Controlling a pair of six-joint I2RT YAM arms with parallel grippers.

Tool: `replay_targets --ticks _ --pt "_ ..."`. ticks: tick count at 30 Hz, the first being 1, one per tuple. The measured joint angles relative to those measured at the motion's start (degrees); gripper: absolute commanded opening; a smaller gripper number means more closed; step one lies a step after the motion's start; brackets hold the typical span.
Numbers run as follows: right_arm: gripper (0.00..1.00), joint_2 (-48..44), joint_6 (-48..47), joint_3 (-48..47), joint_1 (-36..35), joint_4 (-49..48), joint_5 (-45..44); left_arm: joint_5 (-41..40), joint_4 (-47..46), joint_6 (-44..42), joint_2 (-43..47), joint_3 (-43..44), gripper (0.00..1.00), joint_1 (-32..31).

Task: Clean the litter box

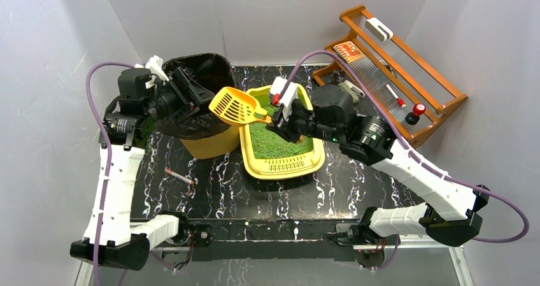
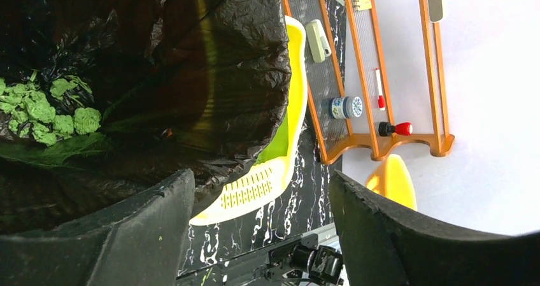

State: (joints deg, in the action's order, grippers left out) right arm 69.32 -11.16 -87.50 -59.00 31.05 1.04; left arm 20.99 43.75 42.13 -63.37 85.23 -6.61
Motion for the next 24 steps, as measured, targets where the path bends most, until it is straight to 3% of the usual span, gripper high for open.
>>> replay_targets --ticks 5,14,24 --pt "0.0 0.83 0.22 -0.02 0.0 5.79 -3.02 -1.16 -0.37 0.79 0.76 0.0 0.82 0.0" --pt "0.0 4.26 3.08 -0.28 0.98 16.92 -12.79 -5.4 -0.39 0.44 4.15 0.0 0.84 0.0" --pt "0.05 15.34 5.25 -2.75 12.13 26.16 -13.31 -9.66 0.57 -1.68 5.01 0.02 0.85 0.0"
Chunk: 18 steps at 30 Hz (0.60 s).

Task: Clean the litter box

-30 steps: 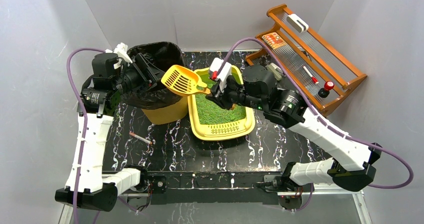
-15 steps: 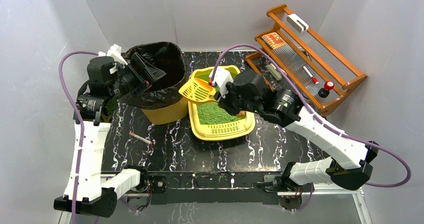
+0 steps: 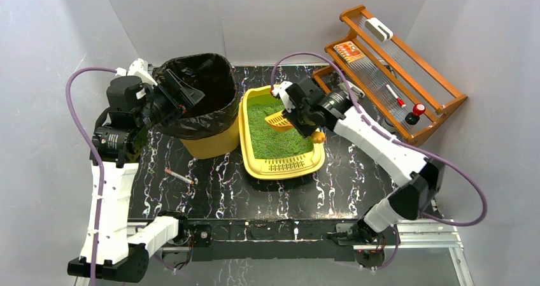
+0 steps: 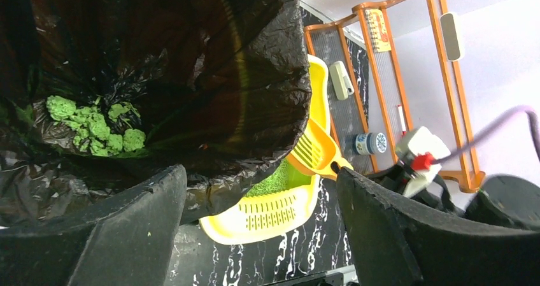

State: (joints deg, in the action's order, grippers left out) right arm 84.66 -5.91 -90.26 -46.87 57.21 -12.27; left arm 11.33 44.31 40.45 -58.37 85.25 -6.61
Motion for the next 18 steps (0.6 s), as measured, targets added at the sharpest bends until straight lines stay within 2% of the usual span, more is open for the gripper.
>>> replay_targets --ticks 3,10,18 --pt "0.0 5.31 0.22 -2.56 1.95 2.64 0.26 -0.87 0.15 -0.42 0.5 -0.02 0.87 0.0" --pt "0.0 17.73 0.33 -8.48 3.3 5.57 -0.37 -3.3 1.16 -1.62 1.38 0.24 0.89 0.0" --pt "0.0 24.22 0.17 -12.22 3.74 6.21 -1.4 -6.67 2.73 -2.58 1.81 2.38 0.9 -0.33"
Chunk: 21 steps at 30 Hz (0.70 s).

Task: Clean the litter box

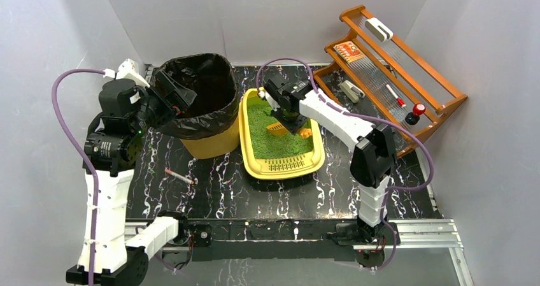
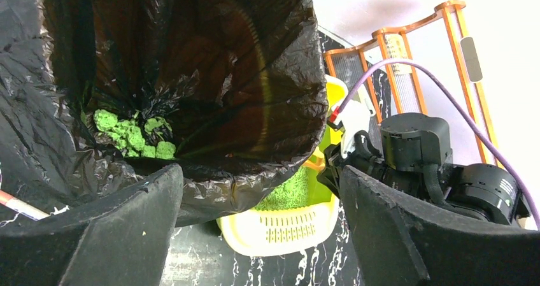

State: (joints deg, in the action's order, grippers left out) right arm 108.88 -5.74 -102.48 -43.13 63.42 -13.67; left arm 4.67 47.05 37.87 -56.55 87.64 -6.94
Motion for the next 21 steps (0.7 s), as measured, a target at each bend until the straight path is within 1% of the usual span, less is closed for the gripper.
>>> replay_targets --ticks 14,21 --pt "0.0 9.79 -0.2 -8.5 0.0 1.18 -0.98 -1.27 0.59 -0.39 -0.02 1.36 0.9 -0.31" --pt "0.0 12.76 0.76 -8.72 0.0 0.52 -2.73 -1.73 1.09 -0.42 0.0 1.62 0.9 -0.33"
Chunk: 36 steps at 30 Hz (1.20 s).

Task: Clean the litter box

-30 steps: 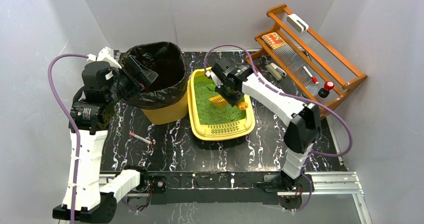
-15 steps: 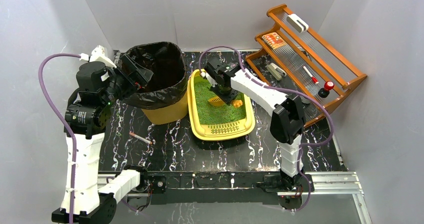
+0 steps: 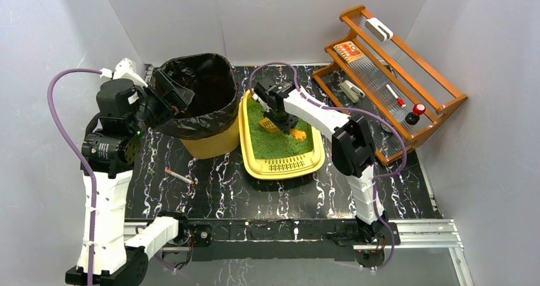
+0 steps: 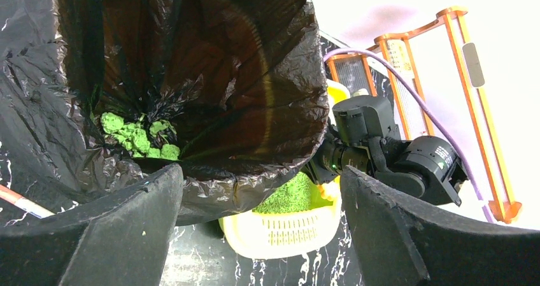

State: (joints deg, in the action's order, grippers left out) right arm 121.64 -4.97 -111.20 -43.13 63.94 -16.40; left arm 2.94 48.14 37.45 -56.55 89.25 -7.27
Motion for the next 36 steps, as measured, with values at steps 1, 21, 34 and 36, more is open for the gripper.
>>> replay_targets --ticks 1,21,34,36 --pt "0.0 0.13 0.26 0.24 0.0 -0.5 -0.2 -0.11 0.02 0.02 0.0 0.09 0.9 0.0" --pt "0.0 -7.34 0.92 17.38 0.0 -22.08 -1.68 -0.68 0.11 0.04 0.15 0.17 0.91 -0.04" --pt "0.0 -23.34 -1.68 37.44 0.0 -34.45 -1.11 -0.94 0.13 0.09 0.17 0.17 0.93 -0.04" --pt "0.0 -26.25 -2.56 40.96 0.0 -37.51 -0.52 -0.94 0.13 0.11 0.17 0.17 0.93 -0.04"
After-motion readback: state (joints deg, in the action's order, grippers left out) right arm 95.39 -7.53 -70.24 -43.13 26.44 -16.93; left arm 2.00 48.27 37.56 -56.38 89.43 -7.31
